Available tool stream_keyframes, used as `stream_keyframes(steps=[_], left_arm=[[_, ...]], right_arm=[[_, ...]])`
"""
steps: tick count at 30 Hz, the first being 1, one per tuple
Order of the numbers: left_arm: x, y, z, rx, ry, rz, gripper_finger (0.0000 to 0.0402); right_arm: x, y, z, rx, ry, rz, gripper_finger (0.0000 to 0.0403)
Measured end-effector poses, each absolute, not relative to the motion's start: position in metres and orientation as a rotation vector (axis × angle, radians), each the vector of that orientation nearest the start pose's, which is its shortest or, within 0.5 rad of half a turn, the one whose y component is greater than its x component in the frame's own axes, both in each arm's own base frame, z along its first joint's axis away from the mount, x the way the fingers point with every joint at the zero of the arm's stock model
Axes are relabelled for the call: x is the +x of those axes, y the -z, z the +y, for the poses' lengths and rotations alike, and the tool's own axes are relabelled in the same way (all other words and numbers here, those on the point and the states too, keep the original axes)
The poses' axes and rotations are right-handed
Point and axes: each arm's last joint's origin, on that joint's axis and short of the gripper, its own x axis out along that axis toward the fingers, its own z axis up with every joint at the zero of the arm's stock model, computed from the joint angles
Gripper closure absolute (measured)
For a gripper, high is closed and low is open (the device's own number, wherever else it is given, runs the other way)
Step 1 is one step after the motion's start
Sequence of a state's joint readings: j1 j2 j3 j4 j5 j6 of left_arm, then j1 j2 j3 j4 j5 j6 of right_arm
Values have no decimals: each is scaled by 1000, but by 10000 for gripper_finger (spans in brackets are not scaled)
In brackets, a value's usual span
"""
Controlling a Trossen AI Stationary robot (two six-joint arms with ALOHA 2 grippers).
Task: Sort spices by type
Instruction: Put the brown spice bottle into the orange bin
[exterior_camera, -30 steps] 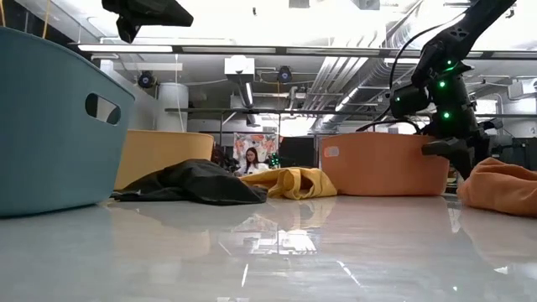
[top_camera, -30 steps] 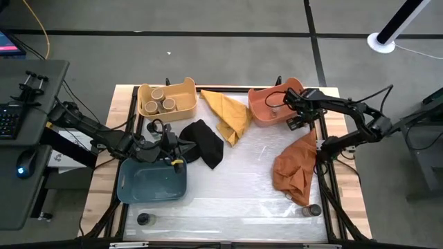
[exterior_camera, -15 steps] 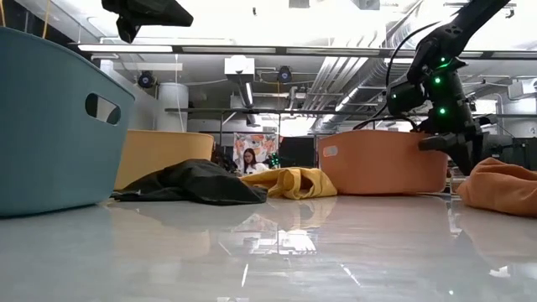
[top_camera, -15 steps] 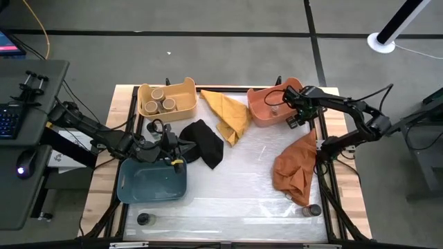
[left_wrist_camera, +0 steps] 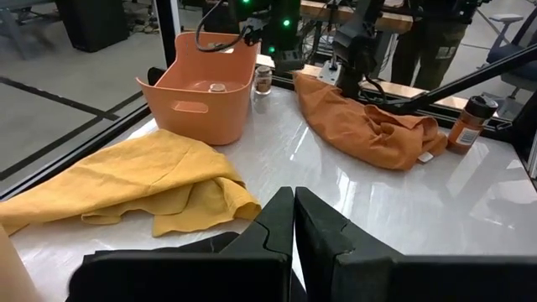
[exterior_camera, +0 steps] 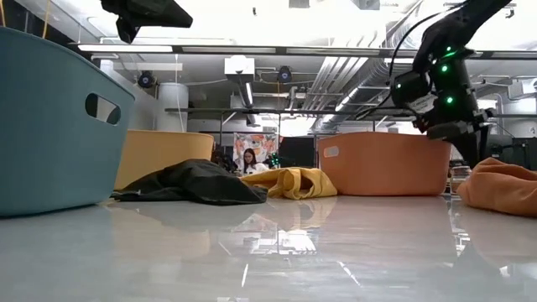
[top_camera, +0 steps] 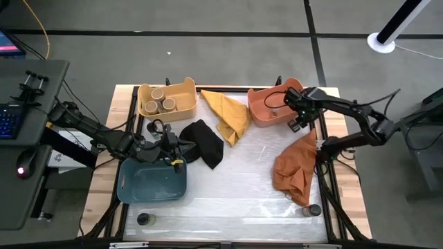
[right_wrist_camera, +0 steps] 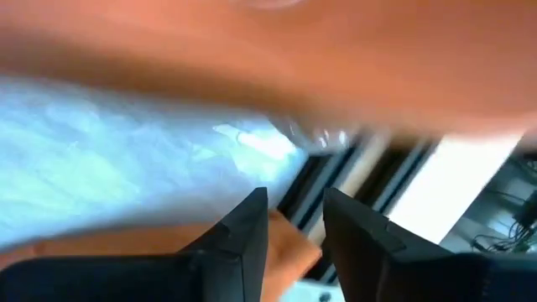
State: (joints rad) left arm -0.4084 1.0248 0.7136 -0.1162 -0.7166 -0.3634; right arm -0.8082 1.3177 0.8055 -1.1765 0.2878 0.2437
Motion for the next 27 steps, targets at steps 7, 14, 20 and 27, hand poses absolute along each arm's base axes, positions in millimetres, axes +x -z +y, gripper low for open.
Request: stream_keyframes(steps=[7,14,20,27], left_arm=[[206,-274,-68,-122,-362,303,402],[206,-274,-68,-121,-363,302,402],[206,-274,-68,-121,-363,302,402],[206,-274,-68,-121,-363,302,402]], right_arm=[[115,-212,-136,570,1114,1495,360],[116,-209,-146,592,1133,1426,400],[117,-208,-153,600,1166,1379,401],[116,-208,-154,663,1241,1331,402]])
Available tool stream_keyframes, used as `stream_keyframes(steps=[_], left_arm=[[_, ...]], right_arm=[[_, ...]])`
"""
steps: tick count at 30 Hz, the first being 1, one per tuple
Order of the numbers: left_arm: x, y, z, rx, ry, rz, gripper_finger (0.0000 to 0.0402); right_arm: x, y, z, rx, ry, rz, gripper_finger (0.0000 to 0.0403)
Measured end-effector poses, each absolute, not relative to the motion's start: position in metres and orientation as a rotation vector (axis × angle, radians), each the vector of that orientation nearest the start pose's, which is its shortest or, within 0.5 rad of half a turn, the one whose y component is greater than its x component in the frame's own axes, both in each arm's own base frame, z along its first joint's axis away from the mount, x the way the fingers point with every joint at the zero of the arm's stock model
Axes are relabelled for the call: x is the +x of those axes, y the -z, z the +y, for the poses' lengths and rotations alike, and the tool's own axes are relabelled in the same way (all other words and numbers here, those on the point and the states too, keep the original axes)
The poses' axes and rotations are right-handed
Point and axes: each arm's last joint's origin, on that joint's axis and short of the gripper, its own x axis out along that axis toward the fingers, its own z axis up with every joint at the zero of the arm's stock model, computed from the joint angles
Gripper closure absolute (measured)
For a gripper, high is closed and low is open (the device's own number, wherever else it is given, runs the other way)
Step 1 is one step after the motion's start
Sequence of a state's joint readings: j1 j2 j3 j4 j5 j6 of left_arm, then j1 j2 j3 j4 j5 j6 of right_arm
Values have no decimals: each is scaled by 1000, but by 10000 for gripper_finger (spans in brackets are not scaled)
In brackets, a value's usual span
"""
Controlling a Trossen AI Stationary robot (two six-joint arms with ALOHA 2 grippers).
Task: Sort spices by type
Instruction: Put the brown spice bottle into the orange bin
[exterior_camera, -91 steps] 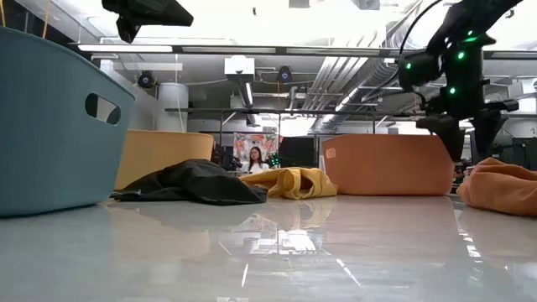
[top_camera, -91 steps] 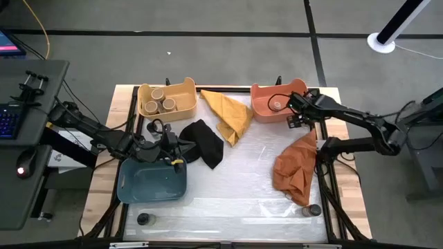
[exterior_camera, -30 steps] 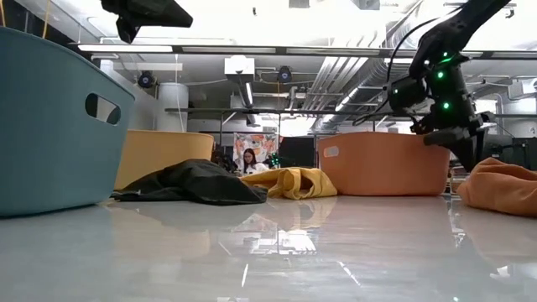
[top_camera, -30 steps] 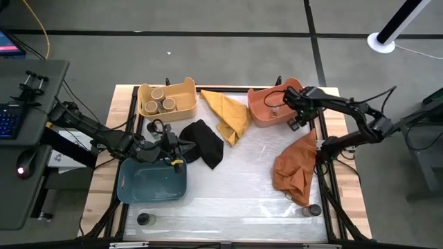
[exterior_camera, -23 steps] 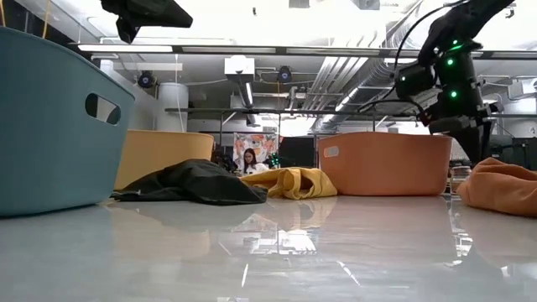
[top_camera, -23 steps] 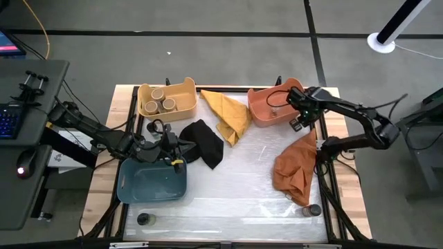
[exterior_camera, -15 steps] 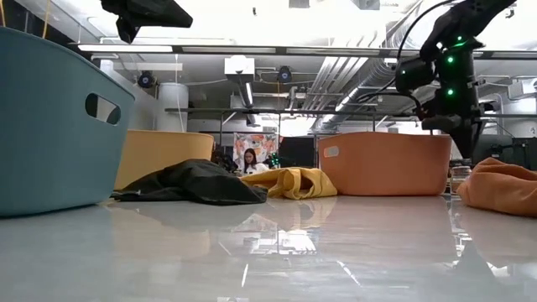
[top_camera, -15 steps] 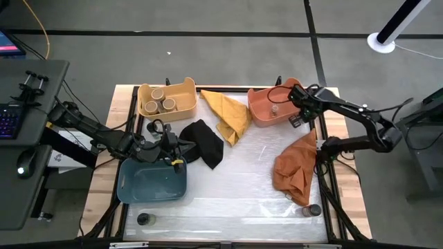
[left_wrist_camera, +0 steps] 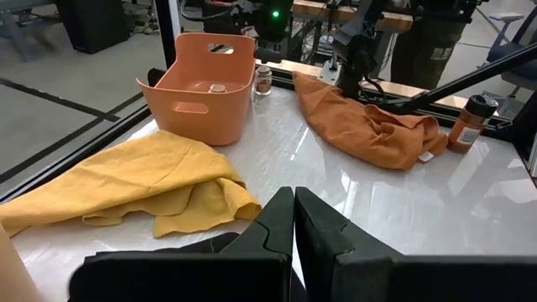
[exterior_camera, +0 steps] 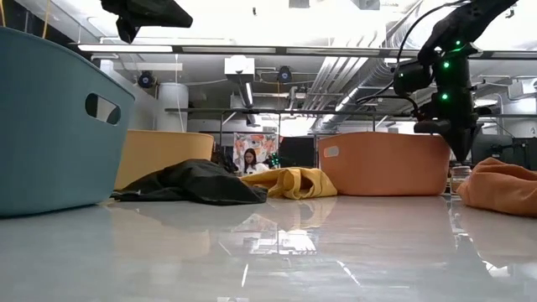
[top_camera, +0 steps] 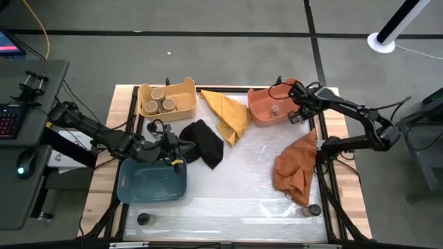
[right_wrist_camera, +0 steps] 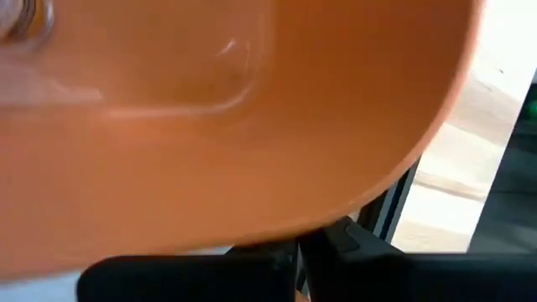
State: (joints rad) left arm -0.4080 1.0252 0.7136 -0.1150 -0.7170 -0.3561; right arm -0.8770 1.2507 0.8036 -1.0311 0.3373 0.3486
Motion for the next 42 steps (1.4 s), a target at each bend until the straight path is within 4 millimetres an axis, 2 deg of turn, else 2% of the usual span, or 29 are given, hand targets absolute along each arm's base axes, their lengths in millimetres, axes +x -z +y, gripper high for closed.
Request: stream_keyframes(steps=[4,9,20,26,36,39,42], left_arm=[[206,-274,-68,-121,-363,303,402],[206,-274,-69,-122,-354,305,401],[206,-274,-69,-127,-332,312,401],[206,-274,-69,-127,-332,312,402],[206,-274,-69,-127,-332,312,402],[206,-274,-69,-127,-332,312,402],[206,-274,-69,-127,-332,312,402]], right_arm=[[117,-207,-156,704,1275,1281,402],[119,-201,-157,776,1307,1302,402],[121,-199,-160,749,1322,1298,403],[120,-202,-159,666,1227,1343,403],[110,-210,-143,589,974,1492,403],[111,-210,-141,609,864,1493,403],[115,-209,-146,590,882,1453,403]])
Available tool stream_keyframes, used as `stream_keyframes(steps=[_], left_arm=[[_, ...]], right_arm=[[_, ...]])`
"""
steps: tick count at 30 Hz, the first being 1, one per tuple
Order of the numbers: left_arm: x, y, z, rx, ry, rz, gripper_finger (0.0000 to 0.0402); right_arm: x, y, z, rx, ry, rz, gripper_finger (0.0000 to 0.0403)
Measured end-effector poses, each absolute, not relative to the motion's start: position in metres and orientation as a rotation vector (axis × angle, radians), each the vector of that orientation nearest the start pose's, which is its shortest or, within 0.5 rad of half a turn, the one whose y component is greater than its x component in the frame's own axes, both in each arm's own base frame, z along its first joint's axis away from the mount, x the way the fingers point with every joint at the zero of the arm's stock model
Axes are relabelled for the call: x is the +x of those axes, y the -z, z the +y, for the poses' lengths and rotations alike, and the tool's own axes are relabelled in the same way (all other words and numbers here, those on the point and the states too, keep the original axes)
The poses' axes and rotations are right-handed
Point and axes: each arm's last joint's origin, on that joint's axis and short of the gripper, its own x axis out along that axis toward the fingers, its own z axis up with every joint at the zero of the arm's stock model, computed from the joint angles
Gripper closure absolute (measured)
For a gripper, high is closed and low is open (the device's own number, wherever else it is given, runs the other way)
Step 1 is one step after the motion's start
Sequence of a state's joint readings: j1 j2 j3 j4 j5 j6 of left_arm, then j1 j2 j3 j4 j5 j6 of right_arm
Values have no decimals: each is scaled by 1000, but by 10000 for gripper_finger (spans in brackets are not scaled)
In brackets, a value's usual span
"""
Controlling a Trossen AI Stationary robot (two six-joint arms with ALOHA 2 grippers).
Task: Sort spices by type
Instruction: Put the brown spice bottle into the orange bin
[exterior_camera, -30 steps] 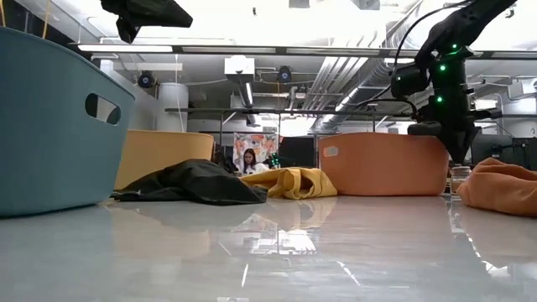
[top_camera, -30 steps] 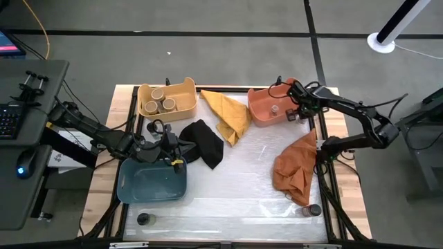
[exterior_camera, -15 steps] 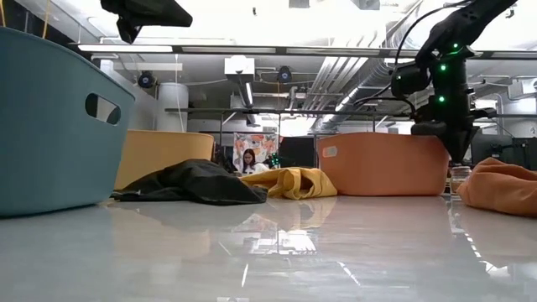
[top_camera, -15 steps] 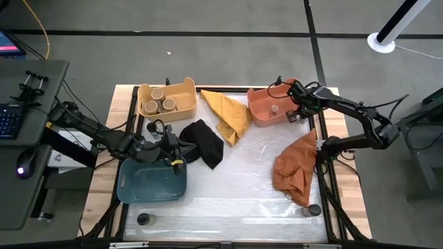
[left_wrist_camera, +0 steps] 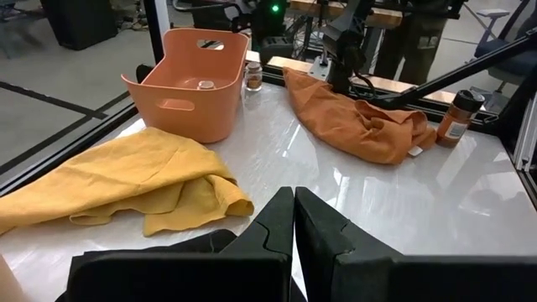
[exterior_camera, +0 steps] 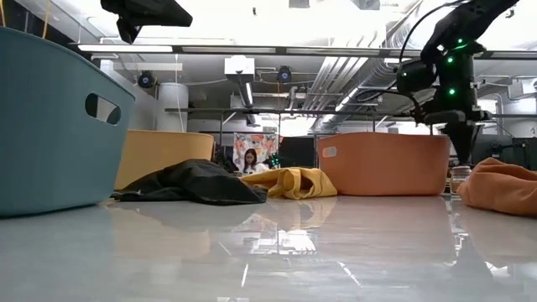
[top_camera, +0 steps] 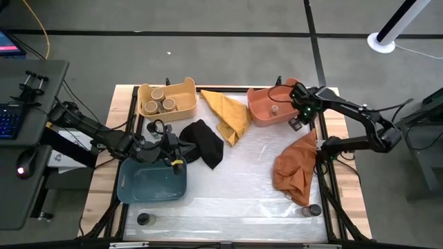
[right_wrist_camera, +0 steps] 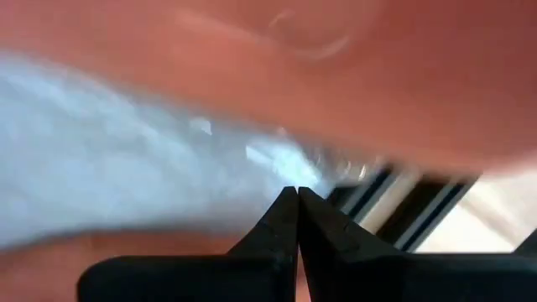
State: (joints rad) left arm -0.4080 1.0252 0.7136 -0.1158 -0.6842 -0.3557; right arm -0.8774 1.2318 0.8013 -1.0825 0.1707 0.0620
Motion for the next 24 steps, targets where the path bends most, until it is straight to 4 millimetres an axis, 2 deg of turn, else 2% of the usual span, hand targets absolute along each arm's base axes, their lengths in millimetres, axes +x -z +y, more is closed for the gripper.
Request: stream_keyframes(steps=[5,16,24], left_arm=[[206,-274,-69,-127,-331,312,402],[206,-274,-69,-127,-332,312,402],[206,-274,-69,-127,-332,312,401]], right_arm=[[115,-210,-153,545,960,1409,403],[113,-209,-153,552,936,1424,403],[117,-200,-158,562,964,1480,403]])
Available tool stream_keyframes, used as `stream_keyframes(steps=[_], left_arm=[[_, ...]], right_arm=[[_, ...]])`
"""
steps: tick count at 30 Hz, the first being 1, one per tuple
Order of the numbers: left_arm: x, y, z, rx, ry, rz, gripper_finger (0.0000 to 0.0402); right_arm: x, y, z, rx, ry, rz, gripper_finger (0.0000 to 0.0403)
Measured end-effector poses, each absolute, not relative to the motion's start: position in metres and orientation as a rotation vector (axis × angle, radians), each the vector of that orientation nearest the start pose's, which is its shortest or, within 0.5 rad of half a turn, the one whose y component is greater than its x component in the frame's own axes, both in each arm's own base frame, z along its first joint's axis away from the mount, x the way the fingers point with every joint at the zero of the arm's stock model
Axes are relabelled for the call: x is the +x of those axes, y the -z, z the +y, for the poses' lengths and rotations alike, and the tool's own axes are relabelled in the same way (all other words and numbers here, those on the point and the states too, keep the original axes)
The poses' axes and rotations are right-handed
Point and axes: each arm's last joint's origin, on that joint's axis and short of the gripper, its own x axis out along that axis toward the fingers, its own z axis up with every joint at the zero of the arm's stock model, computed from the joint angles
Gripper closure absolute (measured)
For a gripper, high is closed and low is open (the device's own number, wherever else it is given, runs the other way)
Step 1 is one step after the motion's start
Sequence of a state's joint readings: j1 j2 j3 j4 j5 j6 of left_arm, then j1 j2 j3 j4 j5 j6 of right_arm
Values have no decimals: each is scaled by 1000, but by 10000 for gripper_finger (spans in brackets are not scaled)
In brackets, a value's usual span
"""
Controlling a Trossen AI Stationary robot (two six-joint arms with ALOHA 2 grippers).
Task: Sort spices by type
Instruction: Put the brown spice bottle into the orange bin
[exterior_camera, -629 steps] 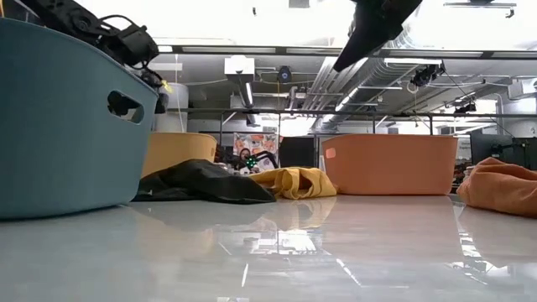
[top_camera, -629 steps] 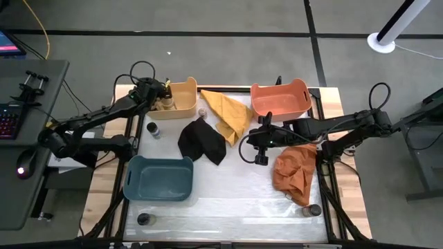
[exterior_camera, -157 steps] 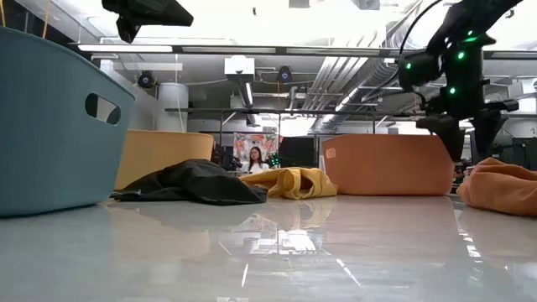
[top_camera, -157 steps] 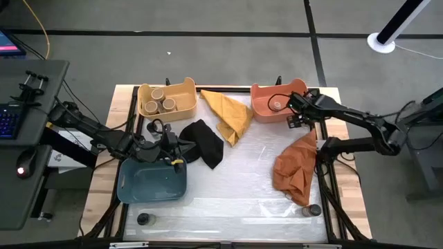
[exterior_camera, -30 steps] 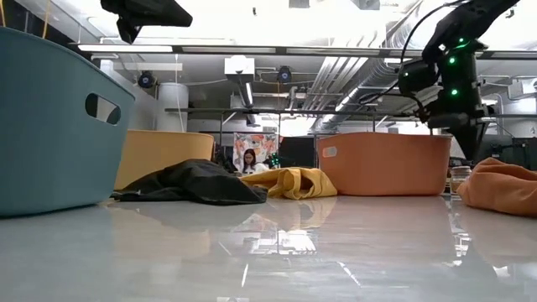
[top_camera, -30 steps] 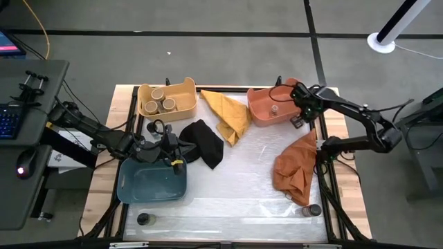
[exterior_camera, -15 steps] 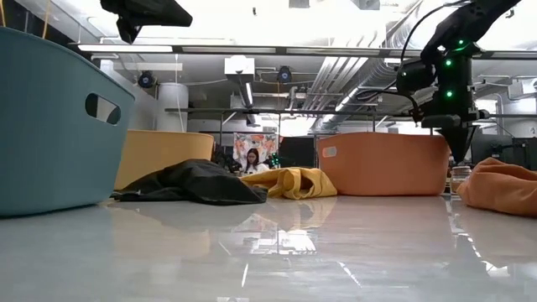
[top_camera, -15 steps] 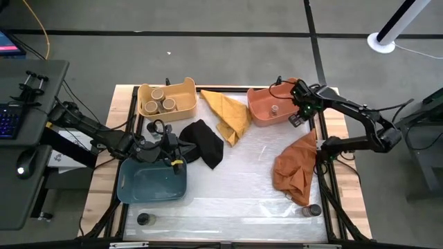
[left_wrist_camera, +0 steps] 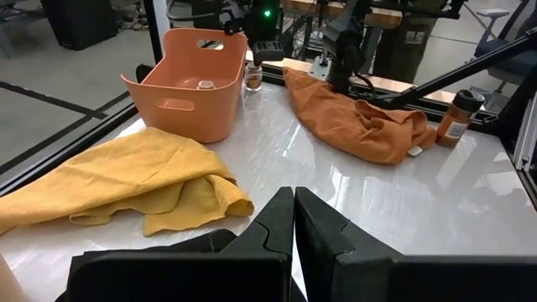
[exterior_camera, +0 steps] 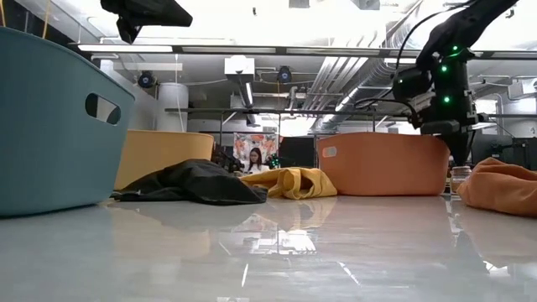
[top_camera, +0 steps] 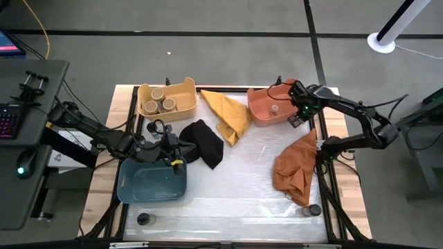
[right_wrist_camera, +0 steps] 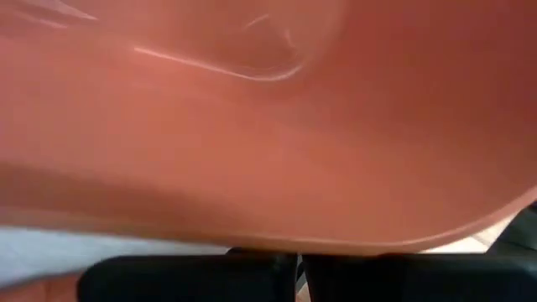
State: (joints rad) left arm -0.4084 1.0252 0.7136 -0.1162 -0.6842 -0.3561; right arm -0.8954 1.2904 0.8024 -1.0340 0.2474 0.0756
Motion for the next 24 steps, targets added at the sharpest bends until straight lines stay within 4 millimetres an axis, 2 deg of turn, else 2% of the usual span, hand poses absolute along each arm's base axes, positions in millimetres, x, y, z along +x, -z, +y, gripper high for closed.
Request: stream_keyframes(steps=[19,24], left_arm=[[206,-274,-69,-127,-332,313,402],[206,-274,-69,-127,-332,312,402]], right_arm=[[122,-198,-162,596,1100,1398,403],[129,-191,-163,566,1168,1431,403]])
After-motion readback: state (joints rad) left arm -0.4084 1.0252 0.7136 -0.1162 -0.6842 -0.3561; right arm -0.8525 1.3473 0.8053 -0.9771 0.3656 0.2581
